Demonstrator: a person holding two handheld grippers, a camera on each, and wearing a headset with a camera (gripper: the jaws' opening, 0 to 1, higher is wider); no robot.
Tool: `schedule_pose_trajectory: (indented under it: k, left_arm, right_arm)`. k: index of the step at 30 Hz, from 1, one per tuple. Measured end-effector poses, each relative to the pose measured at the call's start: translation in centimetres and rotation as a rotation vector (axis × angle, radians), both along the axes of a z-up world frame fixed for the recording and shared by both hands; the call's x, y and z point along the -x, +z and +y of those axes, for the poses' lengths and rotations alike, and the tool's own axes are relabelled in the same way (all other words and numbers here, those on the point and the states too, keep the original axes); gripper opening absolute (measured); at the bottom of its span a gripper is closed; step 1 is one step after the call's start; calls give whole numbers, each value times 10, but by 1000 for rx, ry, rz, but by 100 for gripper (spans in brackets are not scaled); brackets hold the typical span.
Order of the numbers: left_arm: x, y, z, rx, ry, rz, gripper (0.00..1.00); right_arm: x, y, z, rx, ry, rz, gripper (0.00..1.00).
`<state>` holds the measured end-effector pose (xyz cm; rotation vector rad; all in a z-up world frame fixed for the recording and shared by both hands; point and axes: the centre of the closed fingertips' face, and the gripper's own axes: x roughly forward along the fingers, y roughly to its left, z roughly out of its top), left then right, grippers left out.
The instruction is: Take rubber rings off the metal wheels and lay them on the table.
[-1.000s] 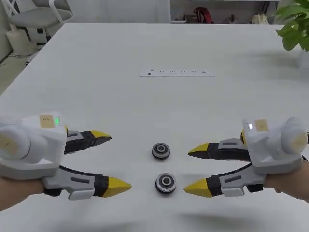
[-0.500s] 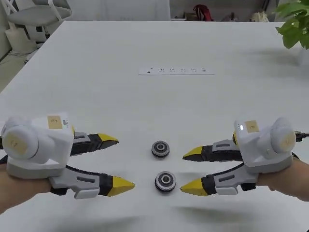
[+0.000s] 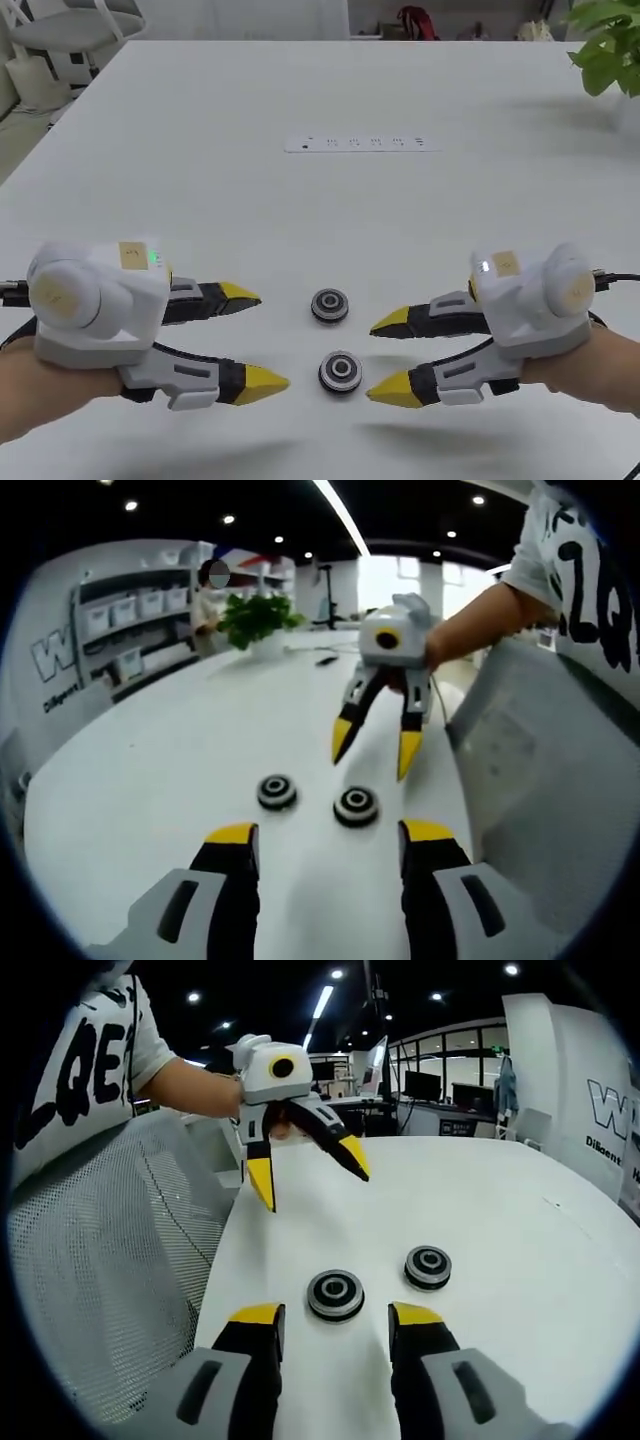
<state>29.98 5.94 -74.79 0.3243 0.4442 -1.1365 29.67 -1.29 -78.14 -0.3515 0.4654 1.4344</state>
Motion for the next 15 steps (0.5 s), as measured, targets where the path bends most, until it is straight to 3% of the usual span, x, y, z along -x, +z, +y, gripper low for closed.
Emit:
schedule_pose_trajectory:
  k: [15]
  left_arm:
    - [2,-5,-19,13,-40,21,51]
  right_arm:
    - [2,-5,5,-2,7,18,36]
